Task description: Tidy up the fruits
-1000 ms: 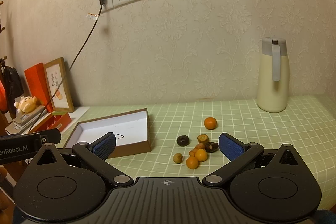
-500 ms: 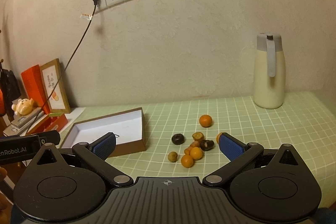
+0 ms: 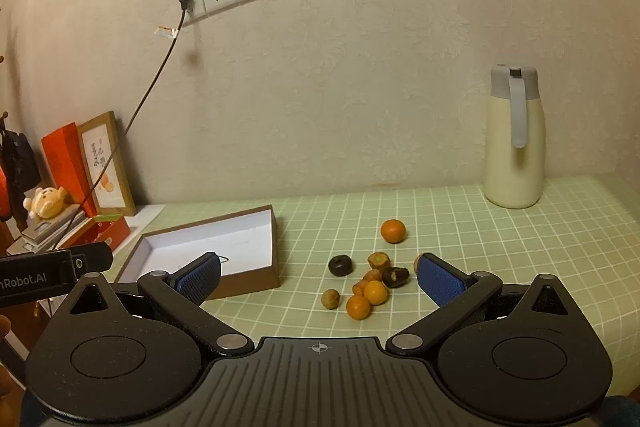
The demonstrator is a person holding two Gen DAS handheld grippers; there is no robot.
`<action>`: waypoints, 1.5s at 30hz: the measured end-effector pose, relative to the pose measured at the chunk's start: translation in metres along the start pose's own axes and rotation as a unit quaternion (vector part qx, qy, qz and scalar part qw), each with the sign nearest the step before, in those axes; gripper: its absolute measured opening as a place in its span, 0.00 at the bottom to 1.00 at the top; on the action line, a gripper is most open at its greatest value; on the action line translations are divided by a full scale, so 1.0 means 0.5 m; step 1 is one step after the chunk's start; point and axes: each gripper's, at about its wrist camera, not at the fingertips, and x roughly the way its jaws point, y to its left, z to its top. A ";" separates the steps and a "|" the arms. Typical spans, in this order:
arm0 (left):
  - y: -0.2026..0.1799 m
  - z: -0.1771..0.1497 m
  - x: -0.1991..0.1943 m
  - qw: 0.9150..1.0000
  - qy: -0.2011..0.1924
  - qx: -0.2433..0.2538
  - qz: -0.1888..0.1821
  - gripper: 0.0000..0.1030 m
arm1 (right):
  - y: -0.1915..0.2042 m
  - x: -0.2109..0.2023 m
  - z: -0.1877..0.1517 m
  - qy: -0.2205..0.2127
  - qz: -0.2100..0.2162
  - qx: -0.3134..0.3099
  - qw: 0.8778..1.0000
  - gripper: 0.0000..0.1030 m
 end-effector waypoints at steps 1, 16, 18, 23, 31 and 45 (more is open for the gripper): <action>0.000 0.000 0.001 1.000 0.000 0.000 0.000 0.94 | 0.000 0.001 0.000 0.001 0.000 0.001 1.000 1.00; -0.017 -0.015 0.028 1.000 -0.003 0.029 -0.005 0.94 | -0.033 0.013 -0.024 0.000 -0.027 -0.009 1.000 1.00; -0.023 -0.024 0.039 0.999 -0.003 0.038 -0.006 0.94 | -0.046 0.020 -0.035 0.001 -0.039 -0.011 0.999 1.00; -0.042 -0.046 0.084 0.997 0.010 0.070 -0.019 0.94 | -0.092 0.047 -0.059 0.007 -0.060 -0.014 0.998 1.00; -0.102 -0.082 0.162 0.987 0.004 0.141 -0.072 0.90 | -0.185 0.105 -0.056 0.014 -0.063 0.019 0.998 1.00; -0.160 -0.107 0.323 0.976 0.042 0.171 -0.126 0.71 | -0.256 0.213 -0.026 0.045 -0.068 0.019 0.997 1.00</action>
